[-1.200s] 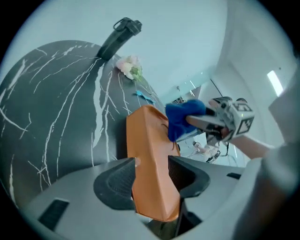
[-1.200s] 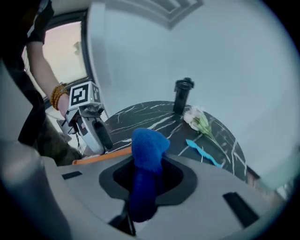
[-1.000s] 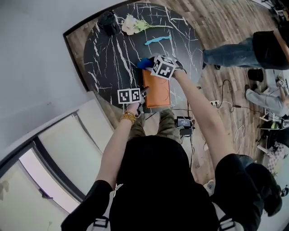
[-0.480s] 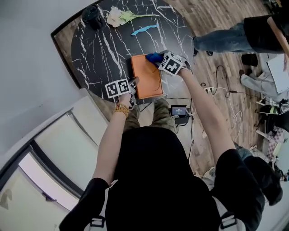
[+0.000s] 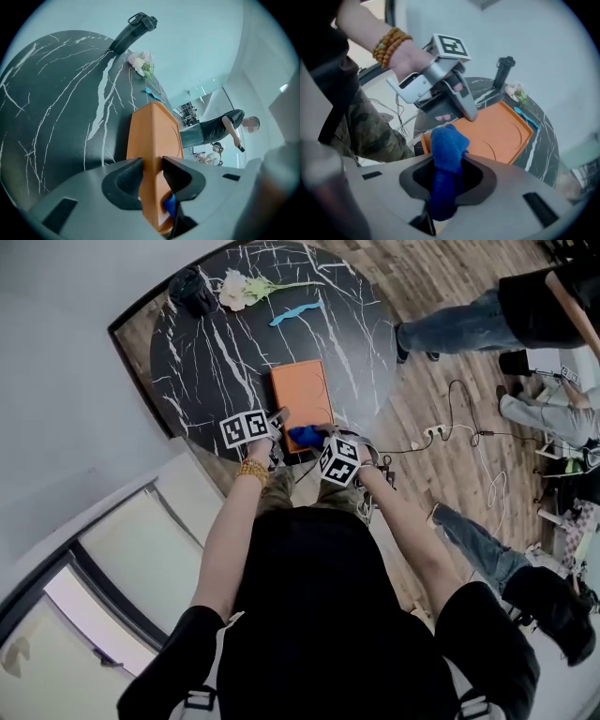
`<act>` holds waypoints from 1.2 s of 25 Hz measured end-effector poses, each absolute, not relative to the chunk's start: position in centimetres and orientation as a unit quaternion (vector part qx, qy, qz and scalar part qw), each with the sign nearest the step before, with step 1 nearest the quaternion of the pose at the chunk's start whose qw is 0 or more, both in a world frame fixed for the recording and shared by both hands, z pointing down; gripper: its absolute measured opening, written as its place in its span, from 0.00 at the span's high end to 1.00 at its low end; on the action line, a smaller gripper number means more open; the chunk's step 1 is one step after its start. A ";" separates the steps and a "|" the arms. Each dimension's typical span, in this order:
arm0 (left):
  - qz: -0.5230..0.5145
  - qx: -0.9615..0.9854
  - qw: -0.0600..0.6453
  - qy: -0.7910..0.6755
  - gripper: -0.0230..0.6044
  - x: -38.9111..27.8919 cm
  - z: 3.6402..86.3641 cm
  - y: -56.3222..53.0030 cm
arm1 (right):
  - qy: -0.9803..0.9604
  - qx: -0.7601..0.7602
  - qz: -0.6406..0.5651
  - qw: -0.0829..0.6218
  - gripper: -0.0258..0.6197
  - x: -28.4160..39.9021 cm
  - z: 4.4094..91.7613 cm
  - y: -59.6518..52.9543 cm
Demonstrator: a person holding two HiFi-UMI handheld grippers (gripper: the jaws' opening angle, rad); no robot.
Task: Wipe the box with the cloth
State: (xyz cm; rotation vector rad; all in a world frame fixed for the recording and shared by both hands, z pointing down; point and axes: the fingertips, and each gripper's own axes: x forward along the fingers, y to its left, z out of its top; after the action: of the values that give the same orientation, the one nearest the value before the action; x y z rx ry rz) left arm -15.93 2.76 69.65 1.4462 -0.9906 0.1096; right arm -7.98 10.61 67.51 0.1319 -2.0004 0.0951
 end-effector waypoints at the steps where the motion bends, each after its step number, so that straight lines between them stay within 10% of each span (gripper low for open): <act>1: 0.051 0.637 0.636 -0.432 0.75 -15.8 69.6 2.7 | -0.838 0.085 0.069 0.534 0.83 -7.0 67.6 9.7; 15: -0.032 0.640 0.639 -0.425 0.71 -20.8 69.4 4.2 | -0.825 0.252 0.233 0.450 0.83 -4.5 67.6 5.2; 21: 0.098 0.698 0.599 -0.380 0.61 -16.3 68.5 3.0 | -0.833 0.101 0.041 0.542 0.83 -8.5 67.3 10.9; 30: 0.207 0.710 0.567 -0.363 0.67 -15.7 69.7 3.1 | -0.806 0.275 0.237 0.468 0.83 -0.9 66.0 13.3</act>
State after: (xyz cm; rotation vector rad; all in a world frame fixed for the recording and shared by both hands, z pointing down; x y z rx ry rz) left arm -15.75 3.08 69.75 1.6679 -0.8521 0.4856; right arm -0.87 13.29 65.96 0.6734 -1.9758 0.5809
